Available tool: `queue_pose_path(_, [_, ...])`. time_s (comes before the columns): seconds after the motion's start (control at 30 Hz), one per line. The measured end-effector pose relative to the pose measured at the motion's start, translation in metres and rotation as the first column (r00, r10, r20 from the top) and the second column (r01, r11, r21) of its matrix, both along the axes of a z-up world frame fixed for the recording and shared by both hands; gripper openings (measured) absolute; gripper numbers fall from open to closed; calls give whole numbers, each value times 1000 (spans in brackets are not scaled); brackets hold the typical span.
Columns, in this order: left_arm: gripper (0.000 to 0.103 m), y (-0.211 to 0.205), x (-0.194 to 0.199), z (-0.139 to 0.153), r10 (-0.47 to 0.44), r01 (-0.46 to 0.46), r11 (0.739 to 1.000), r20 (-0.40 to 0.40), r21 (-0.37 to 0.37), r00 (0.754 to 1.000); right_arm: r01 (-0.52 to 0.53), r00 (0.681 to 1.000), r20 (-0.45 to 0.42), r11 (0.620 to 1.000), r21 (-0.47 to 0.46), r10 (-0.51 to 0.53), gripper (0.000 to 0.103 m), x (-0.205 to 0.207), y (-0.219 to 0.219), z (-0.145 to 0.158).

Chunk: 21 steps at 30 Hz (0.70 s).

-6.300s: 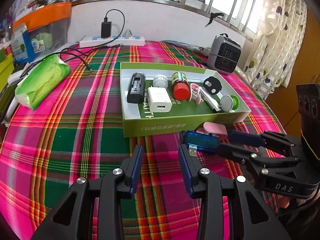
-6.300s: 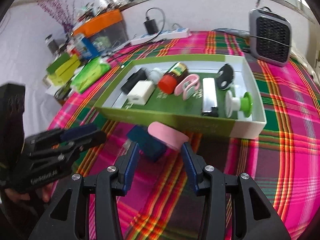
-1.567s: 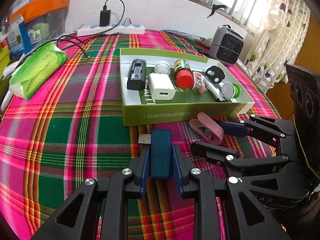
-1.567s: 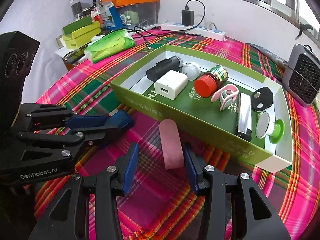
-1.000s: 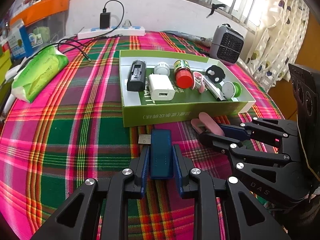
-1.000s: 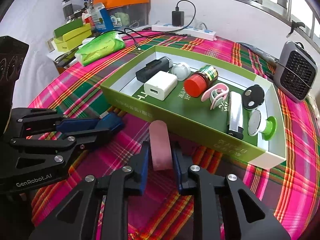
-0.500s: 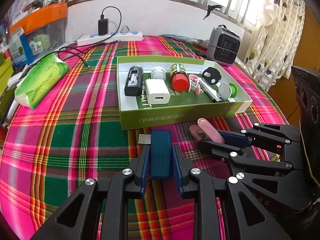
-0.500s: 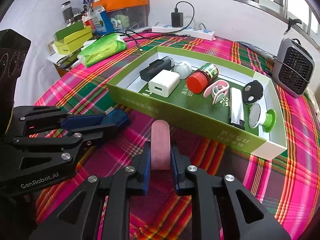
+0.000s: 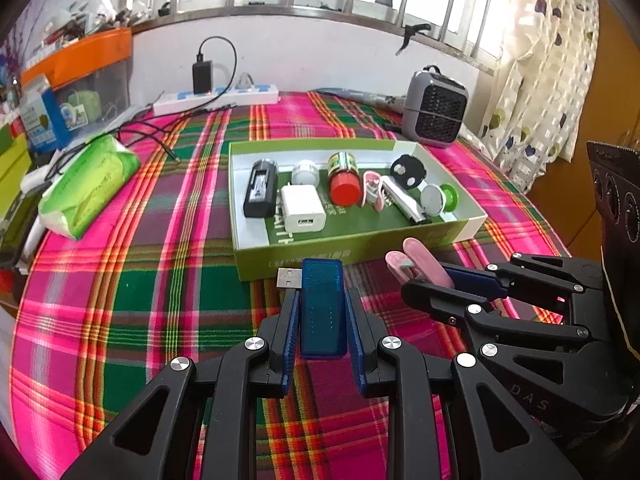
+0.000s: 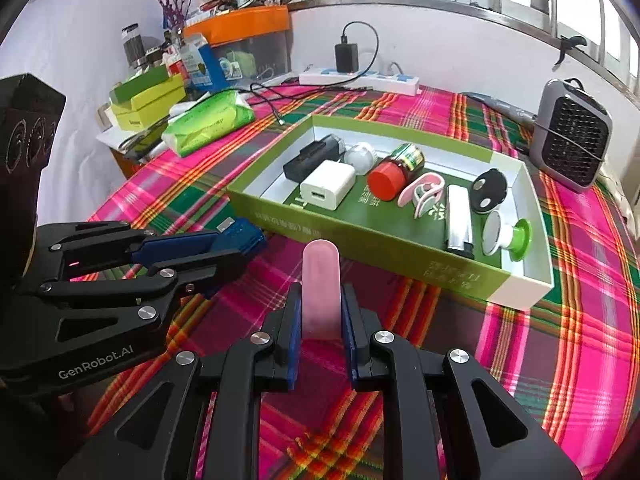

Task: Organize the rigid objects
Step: 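Carry the USB stick with the left tool while the right tool carries the pink block into the box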

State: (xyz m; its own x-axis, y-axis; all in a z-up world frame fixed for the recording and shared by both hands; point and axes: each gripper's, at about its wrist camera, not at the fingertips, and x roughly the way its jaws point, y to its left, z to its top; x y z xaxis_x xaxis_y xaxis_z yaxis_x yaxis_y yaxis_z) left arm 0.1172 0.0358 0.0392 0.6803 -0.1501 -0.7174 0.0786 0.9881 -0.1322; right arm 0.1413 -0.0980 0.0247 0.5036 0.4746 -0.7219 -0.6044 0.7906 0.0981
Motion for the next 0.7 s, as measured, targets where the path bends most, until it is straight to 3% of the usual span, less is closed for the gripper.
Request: queue_pose_path(0.7, [22, -17, 20, 37, -24, 22, 999, 98, 28, 995, 97, 993, 56, 993, 61, -100, 19, 12, -28, 32])
